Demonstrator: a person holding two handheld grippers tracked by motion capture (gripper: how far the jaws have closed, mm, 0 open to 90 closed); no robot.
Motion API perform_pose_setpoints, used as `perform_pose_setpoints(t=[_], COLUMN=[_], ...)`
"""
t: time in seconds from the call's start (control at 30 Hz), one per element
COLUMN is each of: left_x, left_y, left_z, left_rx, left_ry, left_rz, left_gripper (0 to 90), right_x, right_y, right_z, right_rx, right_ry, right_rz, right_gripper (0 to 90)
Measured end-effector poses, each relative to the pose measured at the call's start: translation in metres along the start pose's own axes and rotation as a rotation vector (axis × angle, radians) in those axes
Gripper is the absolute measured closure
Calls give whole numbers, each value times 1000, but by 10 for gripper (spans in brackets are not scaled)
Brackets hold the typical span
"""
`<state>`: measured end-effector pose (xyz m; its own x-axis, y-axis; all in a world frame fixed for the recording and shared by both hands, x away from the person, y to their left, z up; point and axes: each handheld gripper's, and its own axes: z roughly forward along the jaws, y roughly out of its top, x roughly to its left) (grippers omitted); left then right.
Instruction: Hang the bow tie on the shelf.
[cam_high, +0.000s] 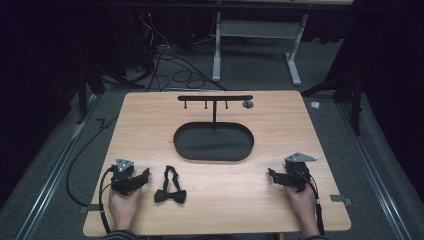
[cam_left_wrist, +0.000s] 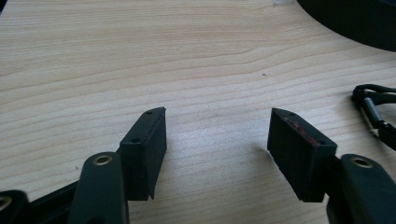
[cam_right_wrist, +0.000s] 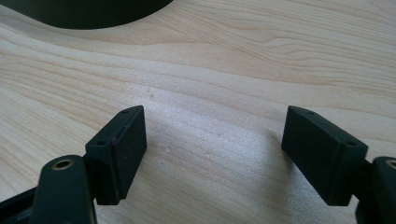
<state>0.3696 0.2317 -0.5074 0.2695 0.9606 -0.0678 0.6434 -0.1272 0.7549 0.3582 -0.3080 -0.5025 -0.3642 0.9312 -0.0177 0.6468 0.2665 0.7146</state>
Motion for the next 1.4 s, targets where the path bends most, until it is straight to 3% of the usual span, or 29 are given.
perform_pose_setpoints(t=[0.57, 1.0, 1.4], left_x=[-9, -37, -55], left_y=[12, 21, 24], left_z=[-26, -24, -10], left_rx=[-48, 1, 65], left_ry=[-108, -189, -201], left_rz=[-33, 33, 89], left_gripper=[426, 475, 552], right_x=[0, 0, 0], right_y=[0, 0, 0], right_z=[0, 0, 0], right_rx=[1, 1, 1], right_ry=[1, 1, 1], right_rz=[0, 3, 2], right_gripper=[231, 231, 231])
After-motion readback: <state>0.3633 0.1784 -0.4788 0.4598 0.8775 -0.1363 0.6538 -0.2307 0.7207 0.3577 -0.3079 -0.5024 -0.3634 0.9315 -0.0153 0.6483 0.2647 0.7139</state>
